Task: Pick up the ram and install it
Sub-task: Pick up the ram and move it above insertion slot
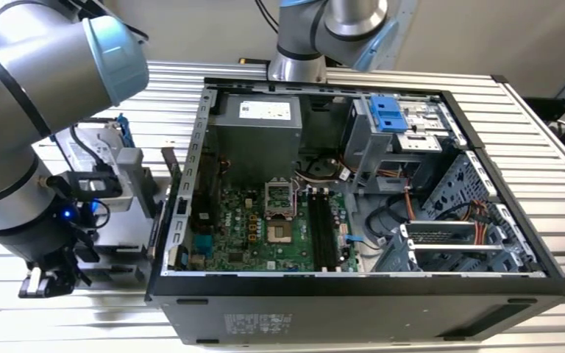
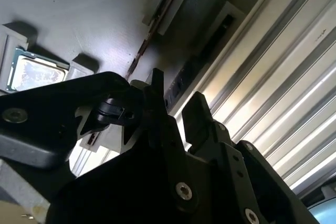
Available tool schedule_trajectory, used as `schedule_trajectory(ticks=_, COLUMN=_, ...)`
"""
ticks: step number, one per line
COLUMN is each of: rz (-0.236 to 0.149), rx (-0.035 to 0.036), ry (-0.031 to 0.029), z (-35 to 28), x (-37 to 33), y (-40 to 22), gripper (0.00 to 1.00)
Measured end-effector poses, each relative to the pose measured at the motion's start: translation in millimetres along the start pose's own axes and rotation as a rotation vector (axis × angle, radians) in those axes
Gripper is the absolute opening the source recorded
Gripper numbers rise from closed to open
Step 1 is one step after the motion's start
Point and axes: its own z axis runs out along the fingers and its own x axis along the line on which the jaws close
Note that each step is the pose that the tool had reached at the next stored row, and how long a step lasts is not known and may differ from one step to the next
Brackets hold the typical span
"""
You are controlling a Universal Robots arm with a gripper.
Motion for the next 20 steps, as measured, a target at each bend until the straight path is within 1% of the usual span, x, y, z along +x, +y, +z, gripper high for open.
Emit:
schedule_trajectory(ticks=16, rz=0.0, rx=-0.0002, ry=0.0, z=0.1, x=-2.9, y=0.1, gripper=1.0)
schedule_trajectory(ticks=20, rz=-0.013, rx=-0.0015, ry=0.0002, z=0.1, x=-2.0, y=0.1, gripper=1.0)
